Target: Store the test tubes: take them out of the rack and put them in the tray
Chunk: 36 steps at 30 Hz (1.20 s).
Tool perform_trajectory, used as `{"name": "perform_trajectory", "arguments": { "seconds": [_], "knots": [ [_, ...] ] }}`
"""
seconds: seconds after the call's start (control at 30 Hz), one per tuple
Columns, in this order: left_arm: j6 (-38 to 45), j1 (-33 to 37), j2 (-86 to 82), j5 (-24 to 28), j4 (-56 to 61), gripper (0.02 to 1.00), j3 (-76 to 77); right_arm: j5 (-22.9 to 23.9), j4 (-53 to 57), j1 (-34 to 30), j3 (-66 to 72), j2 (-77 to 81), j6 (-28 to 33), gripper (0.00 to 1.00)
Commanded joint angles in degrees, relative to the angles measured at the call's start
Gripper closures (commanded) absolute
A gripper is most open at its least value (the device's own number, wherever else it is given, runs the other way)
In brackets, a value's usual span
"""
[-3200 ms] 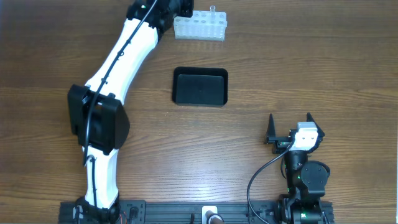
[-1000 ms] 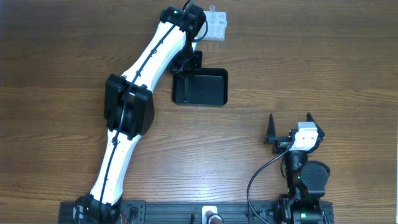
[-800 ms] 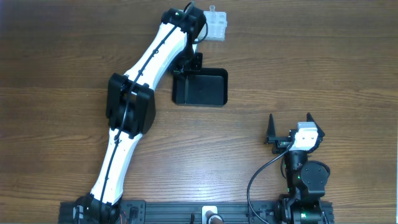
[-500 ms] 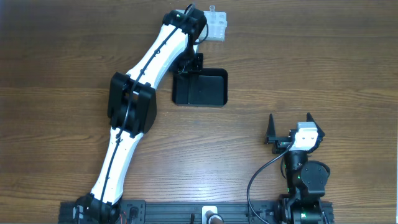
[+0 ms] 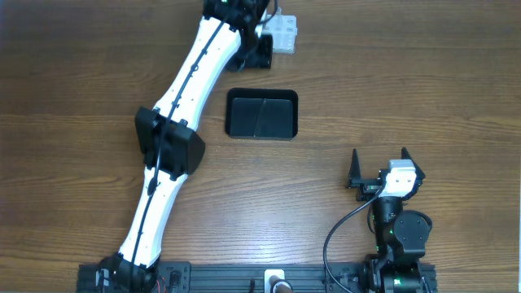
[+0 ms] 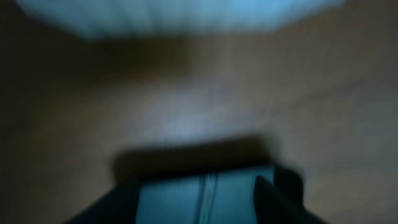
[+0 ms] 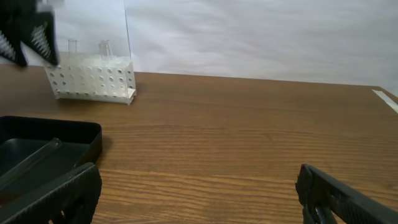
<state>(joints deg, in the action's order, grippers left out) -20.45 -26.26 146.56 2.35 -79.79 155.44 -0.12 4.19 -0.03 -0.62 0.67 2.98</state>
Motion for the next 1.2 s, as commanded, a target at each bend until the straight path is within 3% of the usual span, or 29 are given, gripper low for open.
{"name": "perform_trajectory", "arguments": {
  "seconds": [0.03, 0.17, 0.3, 0.6, 1.2],
  "knots": [
    [1.22, 0.35, -2.34, -9.86, 7.08, 0.386, 2.73, -0.68, 0.11, -0.11, 0.31, -0.39, -0.33, 0.009],
    [2.34, 1.44, -1.90, -12.83, 13.11, 0.303, 2.71, -0.68, 0.11, -0.11, 0.31, -0.39, -0.33, 0.007],
    [2.43, 2.89, -0.94, -15.89, 18.03, 0.288, 2.71, -0.68, 0.11, -0.11, 0.31, -0.39, -0.33, 0.007],
    [5.25, 4.44, 2.67, -15.02, 26.49, 0.290, 2.71, -0.68, 0.11, -0.11, 0.31, -0.39, -0.33, 0.007],
    [11.30, 4.37, 7.98, -11.82, 29.27, 0.340, 2.71, -0.68, 0.11, -0.11, 0.31, -0.39, -0.33, 0.007]
  ]
}}
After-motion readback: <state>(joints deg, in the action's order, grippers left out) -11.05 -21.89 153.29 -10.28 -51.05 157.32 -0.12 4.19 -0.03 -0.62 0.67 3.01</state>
